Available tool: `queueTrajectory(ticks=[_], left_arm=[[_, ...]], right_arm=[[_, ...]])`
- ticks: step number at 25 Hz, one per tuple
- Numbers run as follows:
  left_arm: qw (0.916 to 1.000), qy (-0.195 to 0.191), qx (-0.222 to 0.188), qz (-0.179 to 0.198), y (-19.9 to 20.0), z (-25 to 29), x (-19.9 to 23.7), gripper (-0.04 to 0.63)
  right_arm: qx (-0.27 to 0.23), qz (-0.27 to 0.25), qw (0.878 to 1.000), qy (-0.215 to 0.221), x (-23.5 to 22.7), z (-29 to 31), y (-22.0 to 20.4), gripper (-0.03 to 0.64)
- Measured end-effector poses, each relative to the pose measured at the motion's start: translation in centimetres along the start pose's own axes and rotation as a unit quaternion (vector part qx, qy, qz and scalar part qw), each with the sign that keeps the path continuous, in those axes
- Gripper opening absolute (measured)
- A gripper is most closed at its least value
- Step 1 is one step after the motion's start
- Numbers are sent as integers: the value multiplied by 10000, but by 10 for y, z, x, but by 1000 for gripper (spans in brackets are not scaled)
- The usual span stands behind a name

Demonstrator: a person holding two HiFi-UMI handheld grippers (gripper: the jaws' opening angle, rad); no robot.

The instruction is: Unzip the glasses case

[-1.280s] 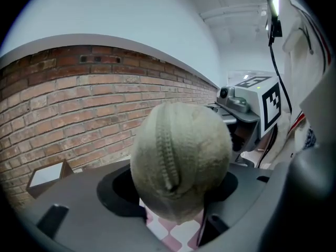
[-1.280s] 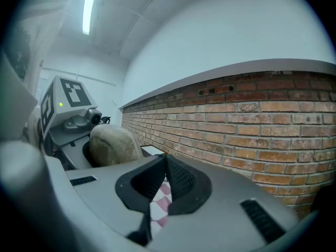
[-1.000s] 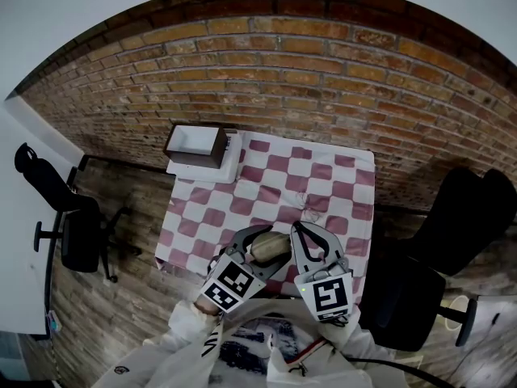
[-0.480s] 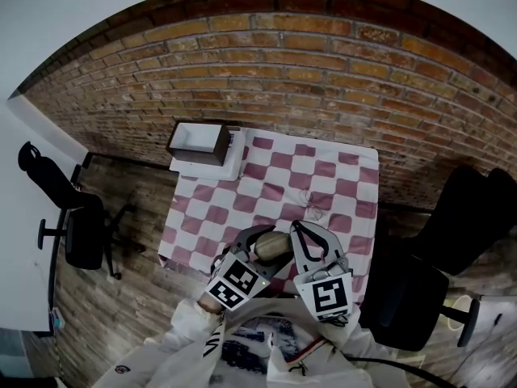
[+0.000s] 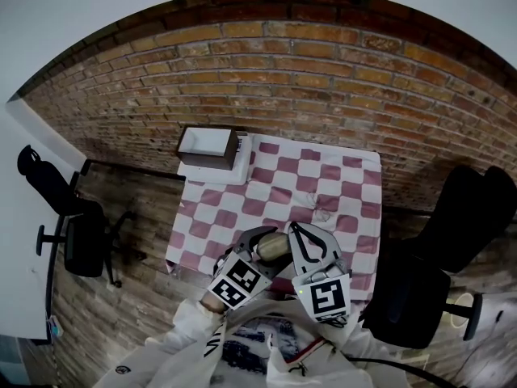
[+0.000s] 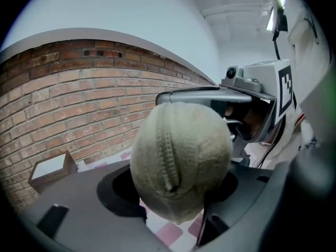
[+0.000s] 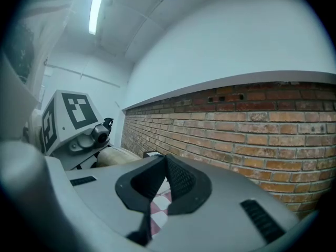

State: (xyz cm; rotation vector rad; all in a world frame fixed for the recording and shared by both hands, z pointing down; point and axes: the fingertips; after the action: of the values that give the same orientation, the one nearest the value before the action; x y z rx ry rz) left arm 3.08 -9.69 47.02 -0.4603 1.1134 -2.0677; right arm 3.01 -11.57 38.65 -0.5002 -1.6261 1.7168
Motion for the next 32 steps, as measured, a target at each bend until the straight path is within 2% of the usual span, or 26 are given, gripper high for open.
queueTrajectory(ticks=[9, 16, 22, 28, 31, 32], left_arm=[[10000, -12, -58, -61, -51, -75, 9, 296], [9990, -384, -234, -47, -94, -130, -8, 298], [9947, -848, -446, -366, -127, -164, -26, 298], [9895, -995, -658, -816, -148, -187, -31, 298], [9862, -1064, -739, -1027, -155, -194, -31, 298], [9856, -1076, -740, -1071, -158, -196, -30, 298]], right_arm=[[188, -65, 9997, 140, 89, 16, 17, 15], [412, 155, 9986, 307, 159, 10, 19, 17], [560, 699, 9949, 470, 209, -1, 16, 17], [860, 581, 9920, 714, 244, -13, 6, 20], [857, 855, 9894, 803, 249, -20, 2, 38], [894, 945, 9877, 870, 251, -24, -1, 77]])
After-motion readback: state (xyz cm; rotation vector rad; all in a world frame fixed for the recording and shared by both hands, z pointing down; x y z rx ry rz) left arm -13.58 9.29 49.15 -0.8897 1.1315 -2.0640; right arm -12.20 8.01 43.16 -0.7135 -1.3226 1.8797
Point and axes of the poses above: the fingertips, and each gripper's own axes: z forward along the fingers, x to its left, y out of its top, and after that the axes turned 2 degrees about x, right-handed
